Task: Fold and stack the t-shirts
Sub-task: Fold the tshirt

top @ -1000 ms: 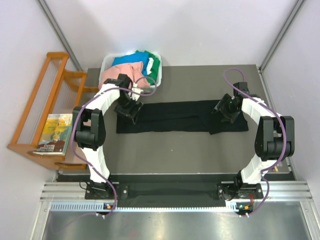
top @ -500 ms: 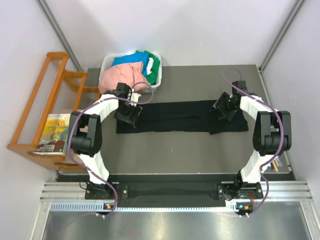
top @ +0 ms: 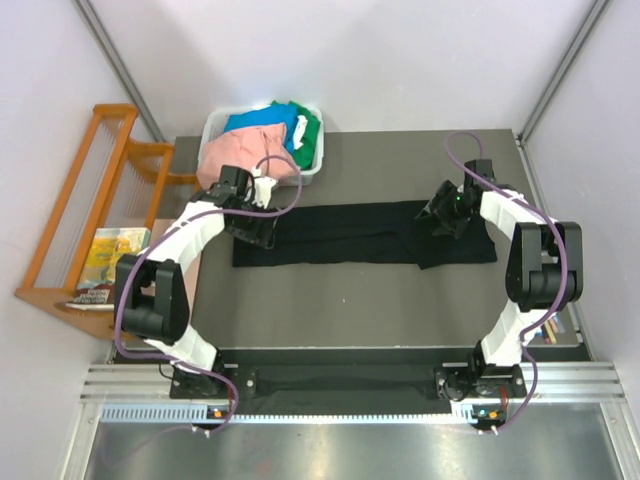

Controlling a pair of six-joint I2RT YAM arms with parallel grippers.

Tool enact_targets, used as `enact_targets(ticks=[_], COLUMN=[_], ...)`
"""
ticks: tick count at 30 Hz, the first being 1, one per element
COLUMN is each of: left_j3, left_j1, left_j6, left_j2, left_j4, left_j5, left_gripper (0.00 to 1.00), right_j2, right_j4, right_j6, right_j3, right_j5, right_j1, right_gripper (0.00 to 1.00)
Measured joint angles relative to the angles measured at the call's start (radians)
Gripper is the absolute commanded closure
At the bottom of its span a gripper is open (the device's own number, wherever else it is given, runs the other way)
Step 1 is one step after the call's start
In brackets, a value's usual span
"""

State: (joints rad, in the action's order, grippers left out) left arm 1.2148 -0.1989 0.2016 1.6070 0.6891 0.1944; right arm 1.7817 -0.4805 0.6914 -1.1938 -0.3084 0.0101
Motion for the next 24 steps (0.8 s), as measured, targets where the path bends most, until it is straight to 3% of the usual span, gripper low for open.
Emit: enact_targets(ticks=[7, 14, 24], left_j3=[-0.127, -0.136, -0.15], left_j1=[0.0, -0.005, -0.013], left_j6=[-0.029, -0.056, -0.105], left_j2=[0.036, 0.068, 0.064], left_j4=[-0.086, -0.158, -0.223], left_j5=[-0.098, -0.191, -0.211], left_gripper=[0.19, 0.19, 0.2], right_j2=[0.0, 0.0, 0.0], right_j4=[0.0, 0.002, 0.002], right_j6=[0.0, 0.0, 0.0], right_j3=[0.0, 0.0, 0.0], right_j5=[-0.005, -0.018, -0.033], right_j1=[0.0, 0.0, 0.0], right_gripper=[0.34, 0.34, 0.34])
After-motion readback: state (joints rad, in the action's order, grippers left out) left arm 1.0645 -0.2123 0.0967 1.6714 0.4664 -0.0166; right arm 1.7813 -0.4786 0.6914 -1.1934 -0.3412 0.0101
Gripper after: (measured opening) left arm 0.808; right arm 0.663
